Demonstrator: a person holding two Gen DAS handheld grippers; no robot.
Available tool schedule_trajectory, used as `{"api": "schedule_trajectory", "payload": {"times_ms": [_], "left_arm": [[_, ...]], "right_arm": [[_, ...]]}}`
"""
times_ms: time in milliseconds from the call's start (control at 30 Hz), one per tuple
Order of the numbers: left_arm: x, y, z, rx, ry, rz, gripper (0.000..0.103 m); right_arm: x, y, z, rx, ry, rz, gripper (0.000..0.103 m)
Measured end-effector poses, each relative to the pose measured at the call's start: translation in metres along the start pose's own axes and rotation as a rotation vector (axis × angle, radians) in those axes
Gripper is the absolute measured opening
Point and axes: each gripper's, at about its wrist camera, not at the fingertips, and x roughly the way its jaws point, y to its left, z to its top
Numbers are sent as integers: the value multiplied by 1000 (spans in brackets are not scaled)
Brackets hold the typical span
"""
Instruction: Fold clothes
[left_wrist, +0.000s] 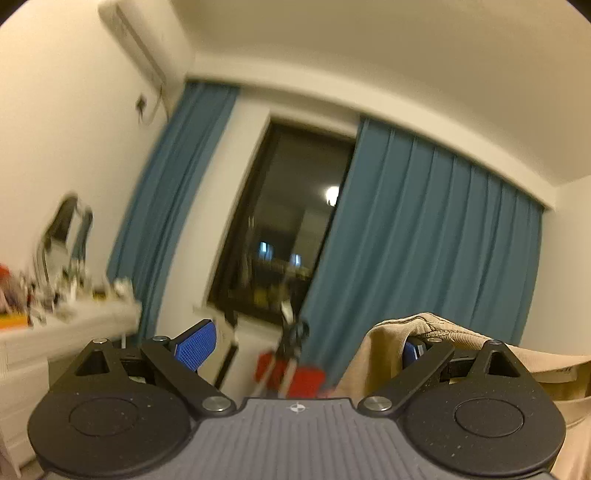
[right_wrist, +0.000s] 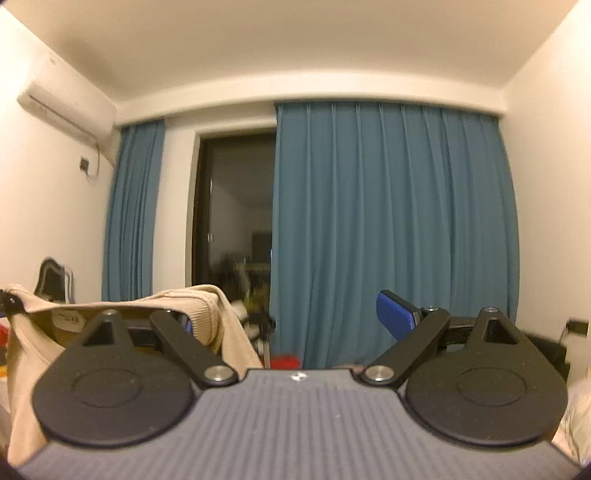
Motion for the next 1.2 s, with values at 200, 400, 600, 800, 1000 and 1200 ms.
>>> {"api": "schedule_trajectory", "payload": {"times_ms": [200, 400, 600, 800, 1000, 1200], "left_arm": [[91, 15, -63, -38, 190, 12, 96], [190, 10, -125, 1, 193, 84, 96], [335, 16, -204, 7, 226, 157, 97], [479, 37, -333, 71, 379, 231, 97], [574, 73, -463, 124, 639, 187, 96], [595, 60, -516, 343, 898, 53, 96]], "right_arm": [[68, -18, -73, 9, 173, -45, 92], [159, -31, -134, 53, 238, -104, 92], [267, -36, -220, 66, 271, -175, 92], [372, -47, -349, 94, 427, -211, 92], [448, -62, -476, 98, 646, -203, 92], [492, -57, -539, 57, 892, 16, 92]]}}
